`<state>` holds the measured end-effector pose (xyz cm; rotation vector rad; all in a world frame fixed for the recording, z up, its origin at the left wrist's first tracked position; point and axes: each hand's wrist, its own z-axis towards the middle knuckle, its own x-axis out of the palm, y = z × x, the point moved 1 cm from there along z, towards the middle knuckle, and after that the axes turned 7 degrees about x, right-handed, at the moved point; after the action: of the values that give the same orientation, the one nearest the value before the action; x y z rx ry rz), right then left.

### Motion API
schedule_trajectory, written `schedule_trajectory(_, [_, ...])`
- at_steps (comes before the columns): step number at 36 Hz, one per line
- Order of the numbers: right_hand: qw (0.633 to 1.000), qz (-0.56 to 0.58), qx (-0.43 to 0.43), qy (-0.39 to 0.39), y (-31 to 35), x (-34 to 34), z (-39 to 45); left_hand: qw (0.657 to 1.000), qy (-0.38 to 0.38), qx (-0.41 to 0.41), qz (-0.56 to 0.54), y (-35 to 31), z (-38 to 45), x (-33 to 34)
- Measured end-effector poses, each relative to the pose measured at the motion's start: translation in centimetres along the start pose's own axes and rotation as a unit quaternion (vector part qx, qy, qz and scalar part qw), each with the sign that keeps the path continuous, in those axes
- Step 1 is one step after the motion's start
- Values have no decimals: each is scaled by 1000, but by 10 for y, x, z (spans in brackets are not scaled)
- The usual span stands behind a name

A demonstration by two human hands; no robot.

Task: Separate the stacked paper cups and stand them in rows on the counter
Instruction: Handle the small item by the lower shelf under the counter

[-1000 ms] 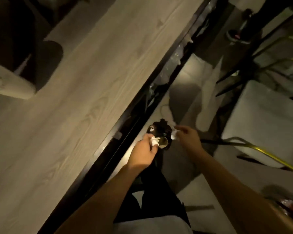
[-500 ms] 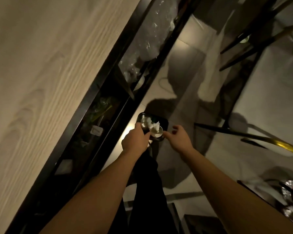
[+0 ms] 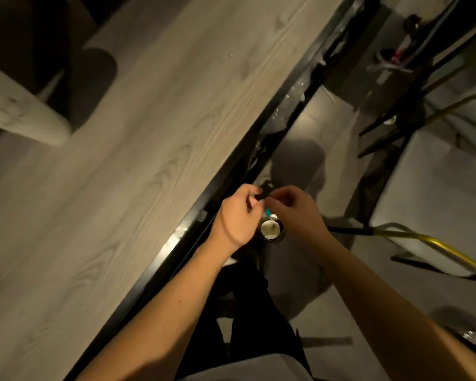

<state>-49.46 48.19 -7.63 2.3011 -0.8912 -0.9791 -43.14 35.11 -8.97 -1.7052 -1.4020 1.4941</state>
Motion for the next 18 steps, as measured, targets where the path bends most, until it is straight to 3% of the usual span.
schedule_trajectory(5, [994,-2,-109,14,86,22,-71,994,-85,46,-56,-33,-47,-95])
schedule_trajectory(14, [953,-30,-303,6,202,95,-169,979,-168,115,14,-62,-112,-266])
schedule_trajectory(18, [956,34,-283,75,244,124,-191,969,-197,138,51,-71,-139,-321])
